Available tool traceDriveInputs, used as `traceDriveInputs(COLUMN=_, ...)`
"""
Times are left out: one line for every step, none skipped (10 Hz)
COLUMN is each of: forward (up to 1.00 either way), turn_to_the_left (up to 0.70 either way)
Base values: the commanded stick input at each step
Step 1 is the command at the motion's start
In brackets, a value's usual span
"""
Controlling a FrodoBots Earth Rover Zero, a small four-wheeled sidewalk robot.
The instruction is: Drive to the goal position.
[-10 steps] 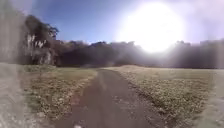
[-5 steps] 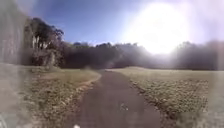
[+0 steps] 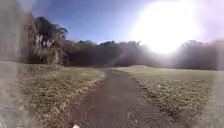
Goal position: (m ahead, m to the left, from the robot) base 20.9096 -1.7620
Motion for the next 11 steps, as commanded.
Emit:
traceDriveInputs(forward=0.60, turn_to_the_left=0.08)
traceDriveInputs(forward=0.60, turn_to_the_left=0.02)
traceDriveInputs(forward=0.60, turn_to_the_left=-0.04)
traceDriveInputs(forward=0.60, turn_to_the_left=-0.10)
traceDriveInputs(forward=0.60, turn_to_the_left=-0.15)
traceDriveInputs(forward=0.60, turn_to_the_left=-0.14)
traceDriveInputs(forward=0.60, turn_to_the_left=-0.12)
traceDriveInputs(forward=0.60, turn_to_the_left=-0.12)
traceDriveInputs(forward=0.60, turn_to_the_left=-0.12)
traceDriveInputs(forward=0.60, turn_to_the_left=-0.15)
traceDriveInputs(forward=0.60, turn_to_the_left=-0.15)
